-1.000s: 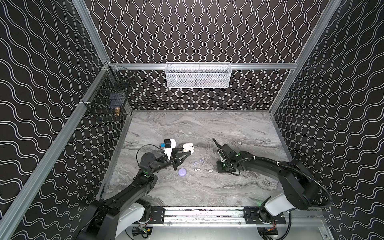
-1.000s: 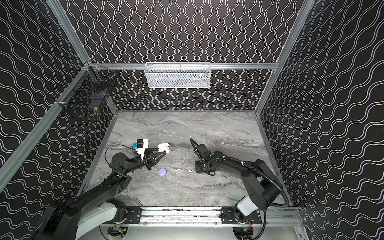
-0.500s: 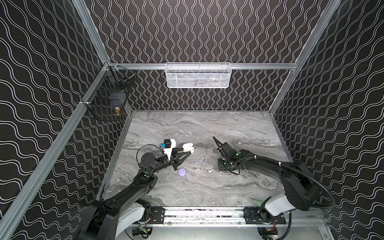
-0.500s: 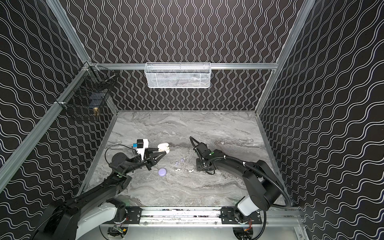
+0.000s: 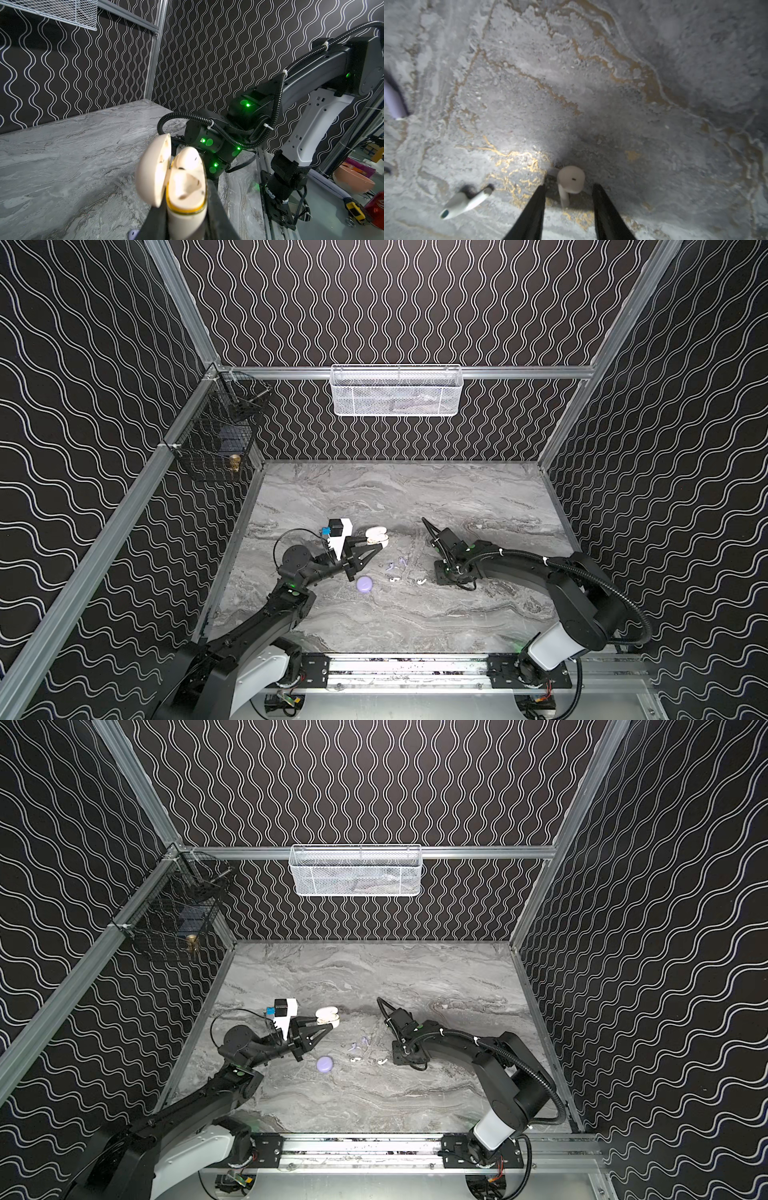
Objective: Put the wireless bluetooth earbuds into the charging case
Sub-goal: 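Lower the right gripper and close it on the cream earbud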
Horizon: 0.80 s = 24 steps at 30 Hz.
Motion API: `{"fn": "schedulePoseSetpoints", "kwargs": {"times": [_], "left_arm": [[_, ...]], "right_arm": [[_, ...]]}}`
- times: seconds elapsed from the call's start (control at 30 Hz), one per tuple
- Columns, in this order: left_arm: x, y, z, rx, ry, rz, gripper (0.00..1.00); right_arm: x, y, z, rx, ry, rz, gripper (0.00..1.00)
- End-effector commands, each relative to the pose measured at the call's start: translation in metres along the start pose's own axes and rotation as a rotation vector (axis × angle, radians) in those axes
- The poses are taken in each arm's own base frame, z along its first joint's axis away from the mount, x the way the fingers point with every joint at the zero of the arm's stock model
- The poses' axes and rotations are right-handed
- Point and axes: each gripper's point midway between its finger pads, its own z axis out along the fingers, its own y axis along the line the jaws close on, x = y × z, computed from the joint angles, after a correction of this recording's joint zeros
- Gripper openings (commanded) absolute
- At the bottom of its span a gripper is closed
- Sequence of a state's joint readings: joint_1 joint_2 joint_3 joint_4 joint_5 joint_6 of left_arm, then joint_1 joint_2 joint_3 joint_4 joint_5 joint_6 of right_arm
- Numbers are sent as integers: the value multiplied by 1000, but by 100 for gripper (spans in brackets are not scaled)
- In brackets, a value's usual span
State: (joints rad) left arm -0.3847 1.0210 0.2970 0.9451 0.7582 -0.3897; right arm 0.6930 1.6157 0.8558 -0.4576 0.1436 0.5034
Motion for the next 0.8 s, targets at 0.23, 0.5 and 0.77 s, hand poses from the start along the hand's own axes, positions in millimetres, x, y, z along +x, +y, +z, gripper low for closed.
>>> {"fn": "schedulePoseSetpoints", "kwargs": {"times": [0.23,0.5,0.77], "left_arm": [[-8,-4,-1,5,-23,31,0],[-7,-4,-1,6,-22,30,0],[-6,-5,0,10,-19,29,0]], "right_arm": [[5,-8,7,34,3,9,37],[5,-9,6,37,-2,14,28],[5,-7,6,29,-5,19,22]]}}
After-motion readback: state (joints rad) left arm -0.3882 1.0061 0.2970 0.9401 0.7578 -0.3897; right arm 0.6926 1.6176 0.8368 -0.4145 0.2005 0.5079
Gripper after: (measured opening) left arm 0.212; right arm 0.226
